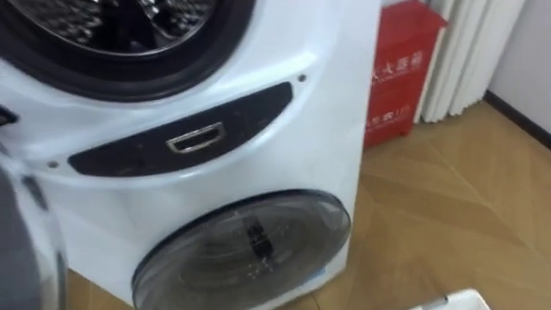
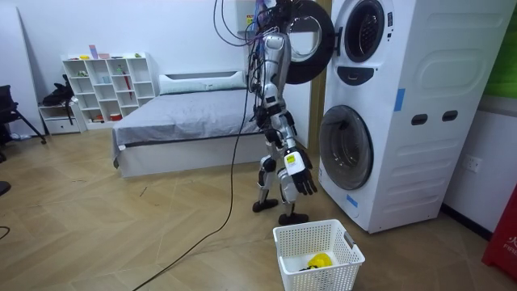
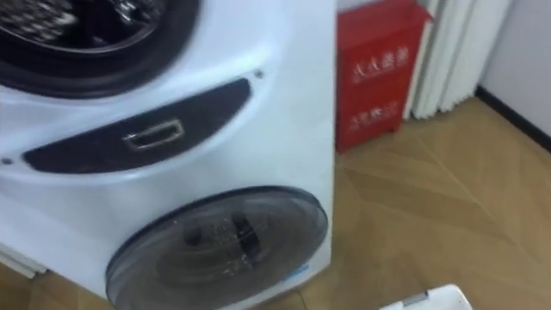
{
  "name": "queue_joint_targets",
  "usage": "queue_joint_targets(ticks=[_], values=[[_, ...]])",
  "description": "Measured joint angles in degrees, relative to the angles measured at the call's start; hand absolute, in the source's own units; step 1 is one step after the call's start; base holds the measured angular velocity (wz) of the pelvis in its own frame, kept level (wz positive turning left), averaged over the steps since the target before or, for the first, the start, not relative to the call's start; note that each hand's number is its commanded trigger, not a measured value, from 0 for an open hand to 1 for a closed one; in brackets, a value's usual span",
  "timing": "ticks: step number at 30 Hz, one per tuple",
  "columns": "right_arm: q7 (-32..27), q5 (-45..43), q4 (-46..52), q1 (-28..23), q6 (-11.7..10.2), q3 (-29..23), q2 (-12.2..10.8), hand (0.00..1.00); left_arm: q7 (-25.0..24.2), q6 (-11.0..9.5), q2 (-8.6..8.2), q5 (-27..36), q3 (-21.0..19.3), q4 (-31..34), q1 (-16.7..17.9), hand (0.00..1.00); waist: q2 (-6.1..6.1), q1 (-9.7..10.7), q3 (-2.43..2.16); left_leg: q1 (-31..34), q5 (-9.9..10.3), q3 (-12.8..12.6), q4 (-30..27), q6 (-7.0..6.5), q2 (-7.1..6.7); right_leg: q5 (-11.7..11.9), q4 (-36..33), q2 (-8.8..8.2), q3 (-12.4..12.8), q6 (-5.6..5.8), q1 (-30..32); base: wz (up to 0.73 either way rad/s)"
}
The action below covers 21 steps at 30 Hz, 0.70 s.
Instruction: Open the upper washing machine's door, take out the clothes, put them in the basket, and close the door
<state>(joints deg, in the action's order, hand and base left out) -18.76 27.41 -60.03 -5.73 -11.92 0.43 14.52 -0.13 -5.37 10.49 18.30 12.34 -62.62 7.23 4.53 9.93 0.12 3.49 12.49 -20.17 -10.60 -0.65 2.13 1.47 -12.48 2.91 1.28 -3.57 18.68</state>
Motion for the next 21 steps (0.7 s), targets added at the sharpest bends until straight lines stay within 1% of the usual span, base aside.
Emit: queue_joint_targets(ticks=[1, 2, 3, 4, 5, 6, 7, 8, 9, 10, 11, 13, 14, 15, 16, 19, 21], values=[[0.60, 0.01, -0.09, -0.44, 0.29, 0.20, -0.24, 0.00, 0.00, 0.02, -0.06, -0.02, -0.46, 0.00, 0.01, 0.00, -0.17, -0.40, 0.06, -0.48, -0.15, 0.12, 0.20, 0.33, -0.11, -0.11, 0.00, 0.10, -0.15, 0.01, -0.42, 0.20], [2.09, -0.06, -0.80, -1.23, 0.84, 0.56, -0.73, 0.00, 0.05, 0.02, -0.18, -0.40, -1.51, 0.00, 0.34, 0.00, -0.68, -1.24, 0.01, -1.56, -0.12, 0.51, 0.74, 0.63, -0.02, -0.36, -0.08, 0.15, -0.94, 0.00, -1.29, 0.11], [3.51, -0.15, -2.19, -1.15, 1.28, 0.65, -1.42, 0.00, 0.16, 0.02, -0.25, -0.49, -2.48, -0.04, 0.61, 0.00, -1.25, -1.53, 0.08, -2.79, -0.15, 1.06, 1.33, 0.87, 0.14, -0.81, -0.04, 0.22, -1.62, -0.19, -2.43, 0.13], [4.12, -0.16, -2.55, -1.11, 1.57, 0.66, -1.69, 0.00, 0.24, 0.02, -0.30, -0.49, -2.79, -0.14, 0.67, 0.00, -1.51, -1.87, 0.16, -3.27, -0.07, 1.44, 1.45, 1.00, 0.24, -1.09, 0.00, 0.34, -1.77, -0.17, -3.01, 0.20], [5.33, -0.19, -3.35, -1.57, 1.77, 0.66, -2.16, 0.00, 0.55, 0.00, -0.46, -0.49, -3.28, -0.26, 0.69, 0.00, -2.09, -2.39, 0.22, -4.12, 0.00, 1.84, 1.71, 1.11, 0.45, -1.49, 0.07, 0.53, -2.03, -0.24, -3.92, 0.20], [6.14, -0.79, -4.46, -1.68, 1.96, 0.65, -2.63, 0.00, 0.82, -0.02, -0.51, -0.49, -3.36, -0.35, 0.84, 0.00, -2.30, -2.69, 0.11, -4.77, 0.01, 2.46, 1.95, 1.14, 0.59, -1.77, 0.22, 0.56, -2.50, -0.31, -4.72, 0.23], [6.53, -0.98, -4.73, -1.76, 2.02, 0.69, -2.88, 0.00, 0.92, -0.06, -0.51, -0.50, -3.36, -0.35, 0.98, 0.00, -2.44, -2.73, 0.15, -5.04, 0.03, 3.02, 1.97, 1.13, 0.68, -1.90, 0.42, 0.54, -2.91, -0.32, -5.26, 0.26], [7.18, -1.01, -5.01, -2.18, 2.03, 0.69, -3.37, 0.00, 1.29, -0.08, -0.53, -0.50, -3.35, -0.35, 1.18, 0.00, -2.67, -2.89, 0.04, -5.50, 0.16, 3.38, 2.01, 1.24, 0.84, -1.92, 0.87, 0.70, -3.07, -0.37, -6.06, 0.16], [7.80, -1.11, -5.11, -2.33, 2.15, 0.72, -3.71, 0.00, 1.86, -0.08, -0.59, -0.50, -3.24, -0.39, 1.21, 0.00, -2.75, -3.59, 0.10, -6.11, 0.33, 3.53, 1.99, 1.27, 1.00, -2.01, 0.85, 0.82, -3.15, -0.58, -6.69, 0.09], [8.00, -1.12, -5.12, -2.40, 2.29, 0.85, -3.83, 0.00, 2.14, -0.08, -0.63, -0.56, -3.24, -0.48, 1.27, 0.00, -3.10, -3.81, 0.18, -6.22, 0.40, 3.62, 1.98, 1.29, 1.05, -2.08, 0.79, 0.86, -3.17, -0.67, -6.82, 0.00], [8.30, -1.04, -5.13, -2.35, 2.72, 1.28, -3.97, 0.00, 2.58, -0.08, -0.67, -0.96, -3.24, -0.51, 1.23, 0.00, -2.88, -4.18, 0.00, -6.42, 0.48, 3.79, 1.95, 1.26, 1.09, -2.13, 0.83, 0.89, -3.22, -0.72, -7.11, 0.06], [8.94, -1.03, -5.24, -2.37, 3.22, 2.19, -4.18, 0.00, 3.37, -0.08, -0.76, -1.52, -3.25, -0.50, 1.31, 0.00, -3.20, -4.57, 0.29, -6.99, 0.61, 3.95, 2.02, 1.24, 1.14, -2.37, 0.83, 0.93, -3.31, -0.65, -7.67, 0.05], [9.22, -1.06, -5.25, -2.35, 3.27, 2.15, -4.52, 0.00, 3.59, -0.08, -0.85, -1.79, -3.38, -0.50, 1.46, 0.00, -3.13, -4.80, 0.21, -7.22, 0.79, 4.05, 2.00, 1.20, 1.17, -2.61, 0.76, 0.94, -3.42, -0.57, -7.94, 0.04], [9.35, -1.06, -5.25, -2.31, 3.28, 2.15, -4.67, 0.00, 3.66, -0.08, -0.88, -1.85, -3.41, -0.49, 1.46, 0.00, -3.11, -4.91, 0.24, -7.35, 0.84, 4.20, 2.01, 1.17, 1.19, -2.72, 0.81, 0.93, -3.56, -0.47, -8.17, 0.12], [9.81, -1.52, -5.27, -2.25, 3.34, 2.14, -4.95, 0.00, 3.71, -0.08, -0.95, -2.23, -3.84, -0.50, 1.49, 0.00, -3.16, -5.01, 0.37, -7.86, 0.93, 4.67, 2.07, 1.15, 1.19, -2.95, 0.81, 0.82, -3.97, -0.45, -8.82, 0.18], [11.51, -1.93, -5.33, -3.19, 4.39, 2.19, -5.10, 0.00, 4.20, -0.10, -1.08, -3.87, -4.90, -0.50, 2.13, 0.00, -3.33, -5.42, 0.39, -9.41, 1.38, 5.65, 2.21, 1.12, 1.33, -3.85, 0.58, 0.69, -4.86, -0.25, -10.52, 0.20], [11.96, -1.96, -5.33, -3.58, 4.66, 2.43, -5.52, 0.00, 4.43, -0.11, -1.08, -4.36, -4.89, -0.52, 2.46, 0.00, -3.56, -5.50, 0.55, -10.16, 1.62, 6.56, 2.25, 0.97, 1.30, -4.44, 0.29, 0.27, -6.14, -0.07, -11.42, 0.20]])
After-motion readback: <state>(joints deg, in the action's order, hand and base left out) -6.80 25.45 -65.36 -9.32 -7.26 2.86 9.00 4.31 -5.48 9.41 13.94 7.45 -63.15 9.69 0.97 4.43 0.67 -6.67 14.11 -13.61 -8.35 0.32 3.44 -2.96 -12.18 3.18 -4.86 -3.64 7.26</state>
